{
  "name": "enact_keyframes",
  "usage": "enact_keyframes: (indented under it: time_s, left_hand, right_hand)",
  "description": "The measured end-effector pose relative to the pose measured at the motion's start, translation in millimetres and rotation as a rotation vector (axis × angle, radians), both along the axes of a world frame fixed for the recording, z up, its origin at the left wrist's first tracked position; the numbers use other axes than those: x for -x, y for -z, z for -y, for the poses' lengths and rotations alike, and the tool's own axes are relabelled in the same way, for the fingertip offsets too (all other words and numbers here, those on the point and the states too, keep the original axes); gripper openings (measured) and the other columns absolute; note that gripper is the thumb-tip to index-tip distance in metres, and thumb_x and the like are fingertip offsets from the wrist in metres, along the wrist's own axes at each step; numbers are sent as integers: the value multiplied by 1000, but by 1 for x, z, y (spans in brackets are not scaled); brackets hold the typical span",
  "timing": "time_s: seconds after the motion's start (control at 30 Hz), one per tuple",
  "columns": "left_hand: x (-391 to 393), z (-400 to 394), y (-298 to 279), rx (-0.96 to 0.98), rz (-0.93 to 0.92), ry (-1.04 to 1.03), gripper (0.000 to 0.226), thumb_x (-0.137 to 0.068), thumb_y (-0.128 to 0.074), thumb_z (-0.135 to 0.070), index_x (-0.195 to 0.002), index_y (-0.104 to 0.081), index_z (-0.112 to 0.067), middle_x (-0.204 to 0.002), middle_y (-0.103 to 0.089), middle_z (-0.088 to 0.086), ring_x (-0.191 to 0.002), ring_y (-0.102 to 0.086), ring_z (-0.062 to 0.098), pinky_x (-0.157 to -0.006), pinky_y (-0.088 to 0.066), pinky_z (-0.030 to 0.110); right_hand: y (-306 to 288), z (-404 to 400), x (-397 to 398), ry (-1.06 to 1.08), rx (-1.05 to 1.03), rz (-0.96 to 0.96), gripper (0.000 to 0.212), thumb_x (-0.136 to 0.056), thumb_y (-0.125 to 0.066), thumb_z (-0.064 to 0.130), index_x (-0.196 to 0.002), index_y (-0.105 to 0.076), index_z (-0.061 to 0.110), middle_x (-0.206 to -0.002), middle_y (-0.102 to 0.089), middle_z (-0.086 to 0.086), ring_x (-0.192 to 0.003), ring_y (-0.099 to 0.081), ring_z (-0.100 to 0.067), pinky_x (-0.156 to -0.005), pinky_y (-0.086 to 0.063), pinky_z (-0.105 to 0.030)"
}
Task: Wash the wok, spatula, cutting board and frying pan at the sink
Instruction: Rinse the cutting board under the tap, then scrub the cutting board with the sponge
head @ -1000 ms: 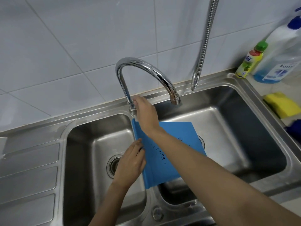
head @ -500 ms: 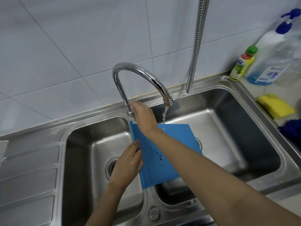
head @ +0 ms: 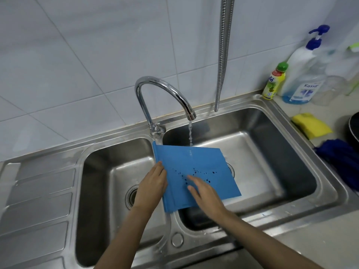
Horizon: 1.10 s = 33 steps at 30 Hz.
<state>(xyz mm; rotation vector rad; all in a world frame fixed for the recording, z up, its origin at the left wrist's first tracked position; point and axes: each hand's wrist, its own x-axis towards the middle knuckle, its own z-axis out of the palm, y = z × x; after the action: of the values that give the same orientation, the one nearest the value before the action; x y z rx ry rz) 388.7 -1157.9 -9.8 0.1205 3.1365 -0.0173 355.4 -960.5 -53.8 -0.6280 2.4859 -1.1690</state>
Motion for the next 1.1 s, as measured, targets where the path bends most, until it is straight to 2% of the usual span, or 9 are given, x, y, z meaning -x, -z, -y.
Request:
enact_keyframes:
  time_s: [0.1,0.23,0.37,0.5,0.63,0.83,0.93,1.03,1.1]
  left_hand:
    - [-1,-9,-3,-9,57,-86,48,-68,-78,3,-113,-63,4,-122,-60,21,-118,-57,33,-100,-49,39]
    - [-5,-24,-9,-66,79,-175,52,-58,-83,6,-105,-63,4,-116,-61,23,-111,-61,36,-88,-56,42]
    - [-4,-28,-8,-44,75,-209,46,-66,-77,7,-109,-61,7,-122,-58,26,-119,-55,38,-96,-51,45]
    - [-5,-26,-6,3,80,-173,41,-60,-81,9,-97,-64,7,-110,-62,26,-108,-61,40,-86,-55,45]
    - [-8,-28,-8,50,65,-142,45,-54,-84,8,-96,-66,9,-106,-65,27,-106,-63,42,-88,-54,50]
    - [-7,-37,-16,14,97,-212,44,-59,-84,6,-99,-66,7,-113,-64,24,-113,-60,40,-92,-53,48]
    - [-6,-43,-15,-23,102,-276,42,-62,-81,10,-101,-65,7,-118,-62,25,-115,-59,40,-84,-56,48]
    - [-6,-48,-14,-67,95,-320,40,-67,-76,12,-104,-63,8,-124,-59,26,-121,-55,40,-84,-56,50]
    - [-6,-49,-12,-75,105,-348,41,-68,-75,11,-107,-62,7,-128,-56,24,-124,-52,39,-82,-57,50]
  right_hand:
    - [2,-31,-15,-31,-70,73,61,-92,-33,55,-138,-46,17,-139,-51,4,-126,-49,-12,-105,-37,-24]
    - [5,-59,-24,-43,-103,183,47,-95,-52,35,-137,-46,13,-137,-53,-1,-124,-50,-15,-103,-40,-26]
    - [-1,-83,-25,-16,-109,236,41,-95,-52,33,-131,-50,14,-131,-57,-1,-119,-54,-15,-100,-42,-26]
    - [-2,-115,-9,30,-146,278,42,-95,-52,31,-132,-49,12,-129,-58,-2,-116,-55,-13,-96,-42,-23]
    - [-1,-146,17,107,-153,294,39,-94,-55,26,-129,-52,11,-123,-62,-3,-109,-58,-13,-91,-41,-18]
    - [-3,-175,55,175,-173,279,32,-93,-56,21,-123,-55,11,-112,-66,-3,-105,-61,-16,-86,-43,-21]
    - [-7,-183,88,132,-251,229,37,-93,-55,24,-127,-52,9,-118,-64,-4,-111,-58,-20,-92,-42,-27]
    - [-17,-189,130,161,-252,120,40,-93,-56,23,-129,-51,7,-122,-62,-7,-112,-57,-24,-94,-43,-32]
    - [-27,-199,160,219,-282,-43,38,-92,-57,21,-126,-53,6,-122,-59,-10,-111,-55,-26,-95,-44,-36]
